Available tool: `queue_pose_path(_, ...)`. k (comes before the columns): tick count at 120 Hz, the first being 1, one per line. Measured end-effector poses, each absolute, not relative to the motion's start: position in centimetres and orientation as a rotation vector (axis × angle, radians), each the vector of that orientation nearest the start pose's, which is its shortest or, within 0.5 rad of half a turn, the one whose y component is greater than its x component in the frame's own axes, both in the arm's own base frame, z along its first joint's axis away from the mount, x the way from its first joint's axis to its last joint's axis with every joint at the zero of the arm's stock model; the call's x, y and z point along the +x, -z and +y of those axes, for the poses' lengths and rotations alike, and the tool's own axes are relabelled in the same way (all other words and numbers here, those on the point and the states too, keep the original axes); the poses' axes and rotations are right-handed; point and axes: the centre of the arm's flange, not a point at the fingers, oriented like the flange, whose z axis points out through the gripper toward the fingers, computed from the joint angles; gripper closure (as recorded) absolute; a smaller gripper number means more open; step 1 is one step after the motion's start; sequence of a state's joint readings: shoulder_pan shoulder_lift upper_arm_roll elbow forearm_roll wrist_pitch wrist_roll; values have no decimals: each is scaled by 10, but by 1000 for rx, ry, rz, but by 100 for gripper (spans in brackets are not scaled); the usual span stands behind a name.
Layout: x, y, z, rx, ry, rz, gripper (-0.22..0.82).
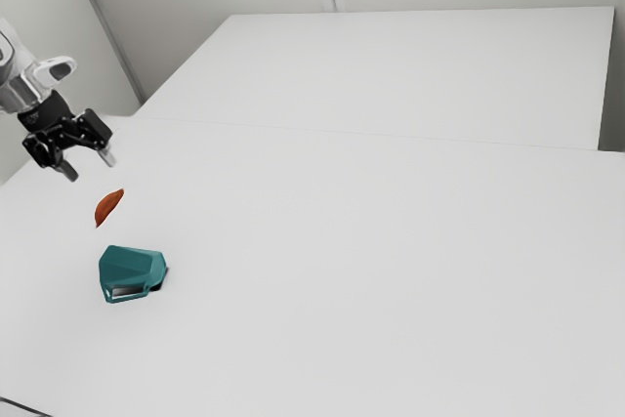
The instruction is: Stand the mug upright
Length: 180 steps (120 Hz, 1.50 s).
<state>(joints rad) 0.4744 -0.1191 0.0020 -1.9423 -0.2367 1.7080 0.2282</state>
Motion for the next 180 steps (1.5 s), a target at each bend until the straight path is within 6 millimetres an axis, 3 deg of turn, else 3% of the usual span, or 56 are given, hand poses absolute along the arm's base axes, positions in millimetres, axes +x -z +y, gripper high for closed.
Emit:
queue_pose_path(20, 448, -489, 245, -3448, 27, -522, 2)
queue_pose_path(46, 419, -456, 297, -3550, 209, -575, 2)
queue_pose_path(74, 403, -408, 322, -3661, 345, -542, 2)
queue_pose_path(88, 396, -394, 332, -3687, 402, -486, 2)
queue_pose_path(119, 375, -354, 340, -3749, 455, -423, 2)
queue_pose_path(150, 376, -324, 330, -3799, 430, -288, 2)
queue_pose_path(180, 370, -303, 331, -3843, 504, -303, 2)
